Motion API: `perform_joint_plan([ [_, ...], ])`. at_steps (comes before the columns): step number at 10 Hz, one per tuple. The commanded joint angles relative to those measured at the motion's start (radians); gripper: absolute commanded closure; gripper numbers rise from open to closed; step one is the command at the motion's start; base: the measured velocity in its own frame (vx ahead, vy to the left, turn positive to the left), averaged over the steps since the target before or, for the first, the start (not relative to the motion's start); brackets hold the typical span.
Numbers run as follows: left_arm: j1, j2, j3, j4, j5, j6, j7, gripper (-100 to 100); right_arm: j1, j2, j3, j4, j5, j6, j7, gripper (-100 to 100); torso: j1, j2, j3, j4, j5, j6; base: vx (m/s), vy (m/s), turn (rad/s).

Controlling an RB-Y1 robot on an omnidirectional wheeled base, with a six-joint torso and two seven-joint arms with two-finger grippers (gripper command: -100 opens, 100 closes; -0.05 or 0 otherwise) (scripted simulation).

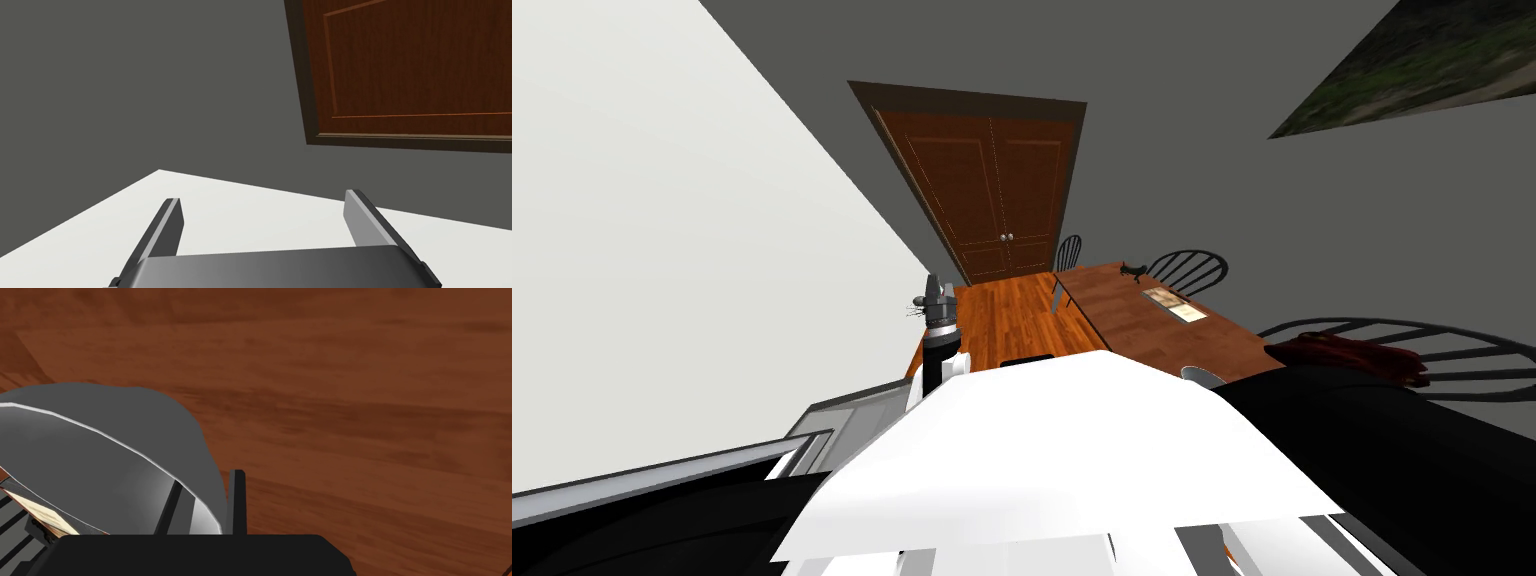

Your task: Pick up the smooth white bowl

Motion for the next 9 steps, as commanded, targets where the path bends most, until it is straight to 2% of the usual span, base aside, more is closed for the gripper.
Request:
perform_joint_plan([
  [1,0.000,0.000,0.000,0.000,0.000,0.000,0.000,0,0.035,0.031,-0.050,-0.050,0.050,-0.023,-0.050,100,0.000,0.000,0.000,0.000,0.000,0.000,0.076,-0.045,-0.284],
  [2,0.000,0.000,0.000,0.000,0.000,0.000,0.000,0,0.035,0.031,-0.077,-0.069,0.077,-0.023,-0.065,100,-0.001,-0.002,-0.001,-0.001,-0.003,0.005,0.090,-0.050,-0.223],
  [5,0.000,0.000,0.000,0.000,0.000,0.000,0.000,0,0.035,0.031,-0.077,-0.069,0.168,-0.023,-0.065,100,-0.004,0.001,0.001,0.001,-0.006,0.001,0.012,-0.007,0.015],
  [6,0.000,0.000,0.000,0.000,0.000,0.000,0.000,0,0.069,0.062,-0.128,-0.118,0.200,-0.043,-0.113,100,-0.003,0.002,0.001,0.001,-0.006,0.001,0.075,-0.055,-0.257],
  [7,0.000,0.000,0.000,0.000,0.000,0.000,0.000,0,0.069,0.062,-0.153,-0.142,0.229,-0.043,-0.131,100,-0.006,-0.001,0.000,0.000,-0.009,0.004,0.092,-0.049,-0.220],
  [9,0.000,0.000,0.000,0.000,0.000,0.000,0.000,0,0.069,0.062,-0.153,-0.142,0.293,-0.043,-0.131,100,-0.008,-0.001,0.000,0.001,-0.011,0.001,0.026,-0.003,0.009],
])
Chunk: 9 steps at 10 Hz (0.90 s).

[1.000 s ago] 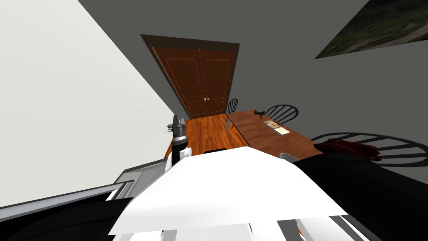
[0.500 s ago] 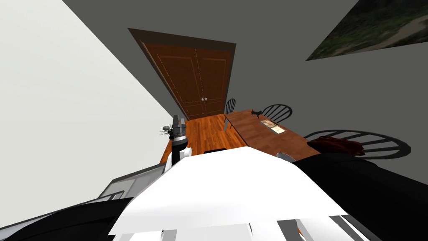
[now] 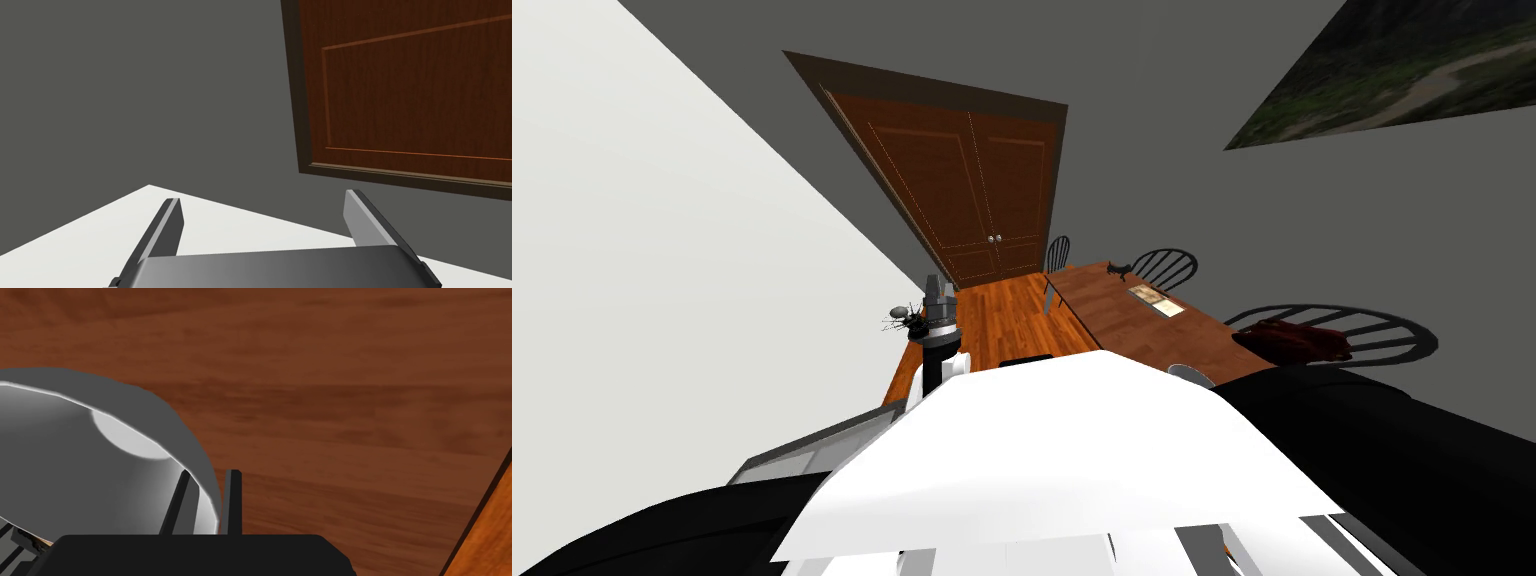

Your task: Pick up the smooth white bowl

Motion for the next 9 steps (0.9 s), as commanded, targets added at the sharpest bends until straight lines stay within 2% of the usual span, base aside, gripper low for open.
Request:
perform_joint_plan([
  [1,0.000,0.000,0.000,0.000,0.000,0.000,0.000,0,0.000,0.001,-0.001,-0.003,0.050,0.001,-0.002,100,0.000,0.000,0.000,0.000,0.000,0.000,-0.004,0.005,0.011],
  [2,0.000,0.000,0.000,0.000,0.000,0.000,0.000,0,0.035,0.031,-0.052,-0.052,0.080,-0.019,-0.051,100,0.000,0.001,0.001,0.000,0.000,0.001,0.073,-0.031,-0.311],
  [3,0.000,0.000,0.000,0.000,0.000,0.000,0.000,0,0.035,0.031,-0.077,-0.076,0.111,-0.019,-0.069,100,-0.002,-0.001,-0.001,-0.001,-0.003,0.004,0.094,-0.029,-0.223],
  [6,0.000,0.000,0.000,0.000,0.000,0.000,0.000,0,0.035,0.031,-0.077,-0.076,0.204,-0.019,-0.069,100,-0.003,0.001,0.000,0.000,-0.003,0.001,0.019,-0.011,0.031],
  [7,0.000,0.000,0.000,0.000,0.000,0.000,0.000,0,0.070,0.061,-0.125,-0.128,0.235,-0.040,-0.120,100,-0.003,0.003,0.001,0.000,-0.004,0.002,0.064,-0.041,-0.258],
  [8,0.000,0.000,0.000,0.000,0.000,0.000,0.000,0,0.070,0.061,-0.153,-0.148,0.265,-0.040,-0.135,100,-0.005,0.001,0.000,-0.001,-0.005,0.005,0.091,-0.038,-0.222],
  [9,0.000,0.000,0.000,0.000,0.000,0.000,0.000,0,0.070,0.061,-0.153,-0.149,0.296,-0.040,-0.135,100,-0.005,-0.001,-0.001,-0.001,-0.005,0.003,0.051,-0.013,-0.025],
])
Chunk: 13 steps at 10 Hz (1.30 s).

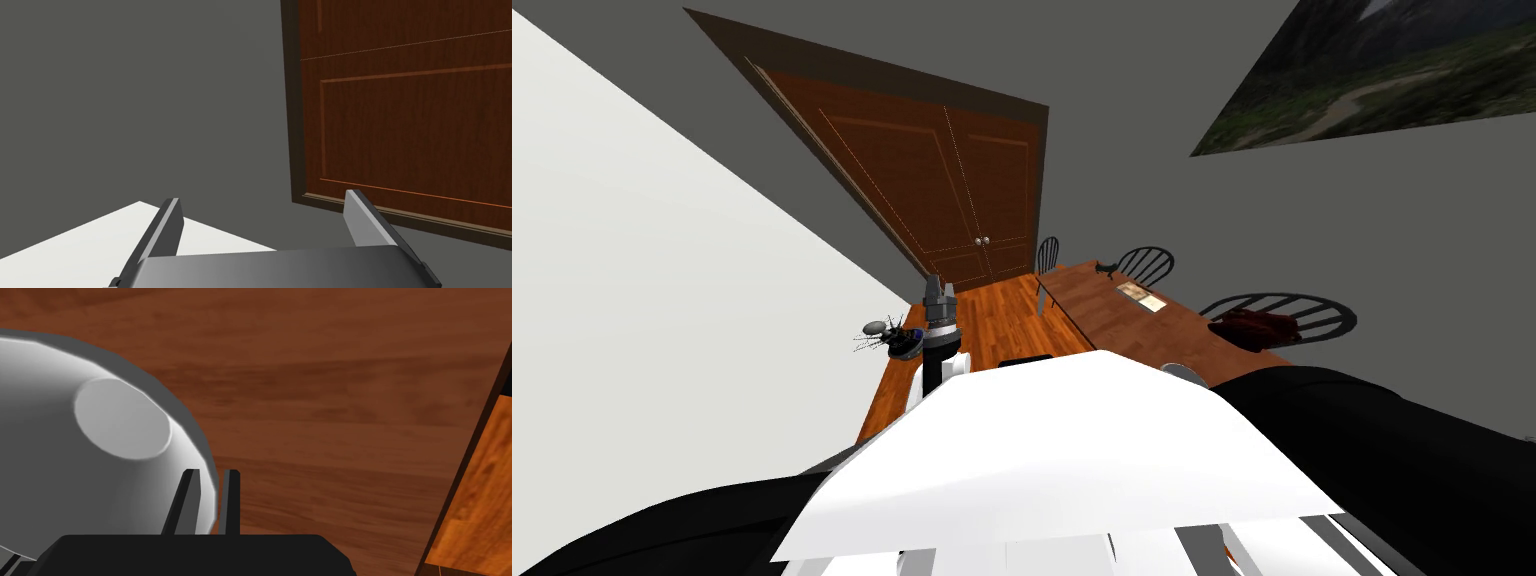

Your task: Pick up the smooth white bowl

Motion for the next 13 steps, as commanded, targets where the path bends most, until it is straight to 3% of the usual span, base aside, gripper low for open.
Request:
perform_joint_plan([
  [1,0.000,0.000,0.000,0.000,0.000,0.000,0.000,0,-0.002,0.005,-0.009,-0.001,0.050,-0.004,0.002,100,0.000,0.000,0.000,0.000,0.000,0.000,0.016,0.000,0.035],
  [3,0.000,0.000,0.000,0.000,0.000,0.000,0.000,0,-0.002,0.005,-0.009,-0.001,0.092,-0.004,0.002,100,0.001,0.003,0.002,0.000,0.000,0.001,-0.004,0.004,0.004],
  [4,0.000,0.000,0.000,0.000,0.000,0.000,0.000,0,0.033,0.035,-0.062,-0.050,0.130,-0.024,-0.048,100,0.001,0.004,0.002,0.000,-0.001,0.001,0.074,-0.038,-0.324],
  [5,0.000,0.000,0.000,0.000,0.000,0.000,0.000,0,0.033,0.035,-0.085,-0.073,0.158,-0.024,-0.065,100,-0.002,0.002,0.000,-0.002,-0.002,0.004,0.091,-0.029,-0.201],
  [8,0.000,0.000,0.000,0.000,0.000,0.000,0.000,0,0.033,0.035,-0.085,-0.073,0.247,-0.024,-0.065,100,-0.001,0.001,0.000,-0.001,-0.002,-0.001,0.022,-0.004,0.025],
  [9,0.000,0.000,0.000,0.000,0.000,0.000,0.000,0,0.068,0.065,-0.135,-0.124,0.278,-0.045,-0.117,100,-0.001,0.003,0.001,-0.001,-0.002,0.000,0.074,-0.023,-0.304],
  [10,0.000,0.000,0.000,0.000,0.000,0.000,0.000,0,0.068,0.065,-0.161,-0.146,0.304,-0.045,-0.131,100,-0.001,0.001,0.000,-0.002,-0.002,0.002,0.088,-0.022,-0.210],
  [13,0.000,0.000,0.000,0.000,0.000,0.000,0.000,0,0.068,0.065,-0.161,-0.146,0.395,-0.045,-0.131,100,-0.001,0.001,0.000,-0.001,-0.002,-0.002,0.021,-0.006,0.019],
])
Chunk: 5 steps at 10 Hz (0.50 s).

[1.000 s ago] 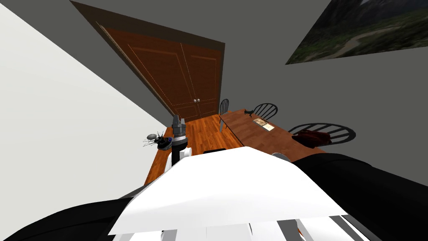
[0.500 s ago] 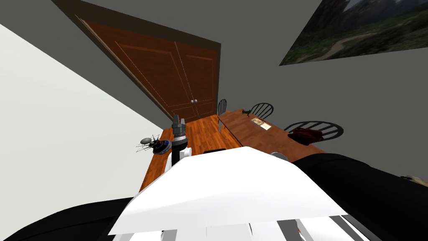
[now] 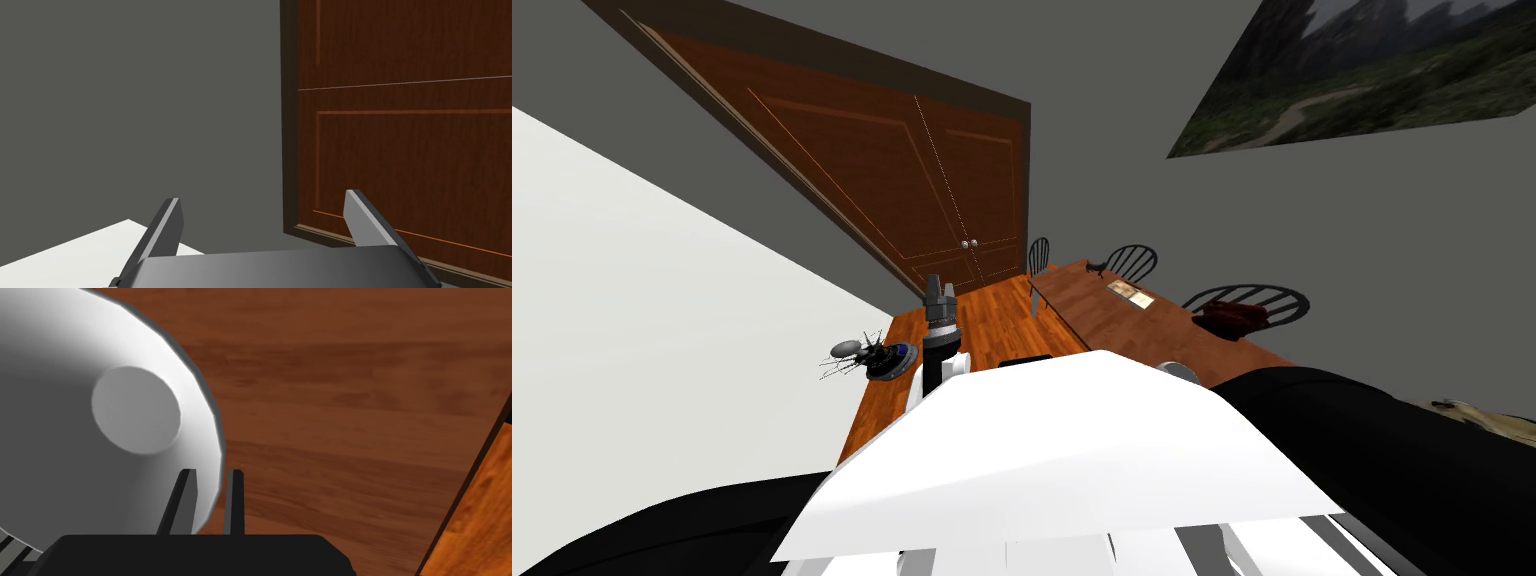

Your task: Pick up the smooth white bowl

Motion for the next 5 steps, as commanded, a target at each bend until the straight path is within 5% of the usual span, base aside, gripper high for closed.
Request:
perform_joint_plan([
  [1,0.000,0.000,0.000,0.000,0.000,0.000,0.000,0,0.001,0.000,0.001,-0.001,0.035,0.000,0.000,100,0.000,0.000,0.000,0.000,0.000,0.000,-0.005,0.001,-0.011],
  [3,0.000,0.000,0.000,0.000,0.000,0.000,0.000,0,0.036,0.030,-0.074,-0.073,0.099,-0.021,-0.066,100,0.000,-0.002,-0.001,-0.001,0.000,0.003,0.083,-0.012,-0.258],
  [5,0.000,0.000,0.000,0.000,0.000,0.000,0.000,0,0.036,0.030,-0.074,-0.073,0.165,-0.021,-0.066,100,0.000,-0.004,-0.002,-0.001,0.001,-0.002,0.035,-0.012,0.036],
])
